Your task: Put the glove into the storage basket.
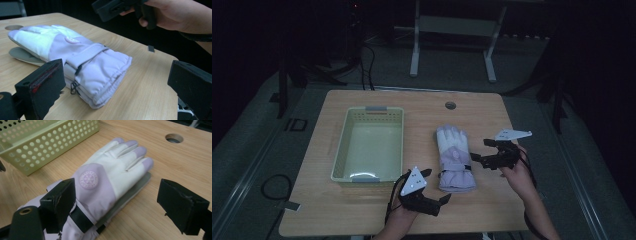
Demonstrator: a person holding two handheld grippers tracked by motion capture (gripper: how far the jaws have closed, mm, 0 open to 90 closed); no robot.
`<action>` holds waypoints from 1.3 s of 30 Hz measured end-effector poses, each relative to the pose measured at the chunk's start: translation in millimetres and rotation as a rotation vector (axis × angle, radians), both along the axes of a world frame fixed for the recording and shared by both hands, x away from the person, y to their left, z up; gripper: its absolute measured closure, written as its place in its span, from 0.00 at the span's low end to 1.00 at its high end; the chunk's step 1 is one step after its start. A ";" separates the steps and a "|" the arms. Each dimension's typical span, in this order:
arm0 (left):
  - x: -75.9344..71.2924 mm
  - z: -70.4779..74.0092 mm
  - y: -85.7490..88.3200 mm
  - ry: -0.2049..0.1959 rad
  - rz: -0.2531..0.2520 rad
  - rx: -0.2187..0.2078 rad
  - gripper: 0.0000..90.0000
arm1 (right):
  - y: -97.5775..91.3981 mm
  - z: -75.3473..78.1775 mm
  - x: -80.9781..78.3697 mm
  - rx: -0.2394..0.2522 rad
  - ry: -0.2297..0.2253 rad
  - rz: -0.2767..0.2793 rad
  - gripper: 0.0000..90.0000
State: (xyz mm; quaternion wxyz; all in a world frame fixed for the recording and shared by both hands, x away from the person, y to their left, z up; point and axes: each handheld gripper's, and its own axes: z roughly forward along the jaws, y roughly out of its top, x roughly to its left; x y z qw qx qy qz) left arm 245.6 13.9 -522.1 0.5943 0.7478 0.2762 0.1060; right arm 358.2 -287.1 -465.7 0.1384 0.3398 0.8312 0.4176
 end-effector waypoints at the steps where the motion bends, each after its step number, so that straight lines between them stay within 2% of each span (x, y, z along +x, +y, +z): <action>1: 2.4 3.6 -1.8 0.004 0.001 0.013 0.02 | -2.5 1.2 -0.2 0.005 0.003 -0.008 0.15; 4: 11.8 15.0 -7.6 0.038 -0.007 0.038 0.02 | -7.9 3.9 -0.7 0.011 0.000 -0.040 0.14; 6: 20.2 22.6 -11.5 0.057 -0.021 0.031 0.02 | -8.9 5.0 -1.5 0.003 -0.017 -0.056 0.14; 7: 25.5 26.3 -13.7 0.064 -0.022 0.041 0.02 | -8.7 5.0 -1.5 0.005 -0.009 -0.047 0.13; 9: 36.8 32.3 -17.6 0.079 -0.026 0.042 0.02 | -7.4 4.9 -1.8 -0.018 -0.029 -0.038 0.16; 11: 48.0 36.2 -22.3 0.092 -0.007 0.054 0.02 | -7.0 4.9 -0.7 -0.036 -0.042 -0.034 0.19; 12: 52.8 37.7 -25.4 0.100 0.020 0.065 0.02 | -7.6 5.0 0.5 -0.036 -0.043 -0.033 0.24; 13: 57.1 38.6 -28.0 0.102 0.043 0.075 0.02 | -8.3 4.9 2.3 -0.031 -0.036 -0.032 0.25; 14: 61.5 38.9 -31.5 0.108 0.065 0.100 0.02 | -8.8 4.7 4.1 -0.027 -0.034 -0.032 0.29; 15: 65.8 39.1 -35.2 0.116 0.096 0.127 0.04 | -8.7 4.7 5.5 -0.023 -0.028 -0.024 0.33; 17: 73.5 38.9 -39.0 0.126 0.142 0.154 0.15 | -7.1 4.4 8.1 -0.016 -0.029 -0.007 0.40; 18: 78.1 38.6 -41.4 0.148 0.167 0.181 0.17 | -6.0 3.8 9.5 -0.010 -0.020 0.011 0.45; 19: 82.5 37.8 -43.5 0.173 0.188 0.214 0.17 | -4.4 2.8 10.8 -0.011 -0.014 0.021 0.48; 20: 85.2 36.8 -44.8 0.186 0.225 0.245 0.21 | -2.5 1.3 12.0 -0.018 -0.008 0.024 0.51; 21: 87.0 35.3 -45.1 0.190 0.253 0.248 0.28 | -0.8 -0.6 13.2 -0.024 0.005 0.035 0.53; 22: 89.4 33.5 -46.4 0.197 0.273 0.262 0.29 | 1.1 -2.8 13.8 -0.027 0.009 0.041 0.53; 24: 95.2 29.0 -48.6 0.224 0.299 0.301 0.29 | 4.9 -7.5 15.3 -0.032 0.019 0.055 0.55; 26: 100.5 23.6 -50.8 0.271 0.311 0.332 0.29 | 8.9 -12.7 14.9 -0.039 0.021 0.069 0.55; 28: 103.3 17.7 -53.2 0.286 0.318 0.358 0.29 | 12.0 -19.1 14.2 -0.058 0.028 0.069 0.54; 29: 104.4 14.8 -54.0 0.292 0.325 0.364 0.29 | 12.6 -22.7 14.8 -0.062 0.032 0.068 0.54; 33: 111.2 -2.7 -54.6 0.372 0.316 0.374 0.29 | 11.7 -38.6 20.1 -0.052 0.092 0.044 0.53; 39: 117.1 -24.4 -48.9 0.485 0.285 0.323 0.29 | 13.6 -59.4 24.5 -0.077 0.179 0.041 0.46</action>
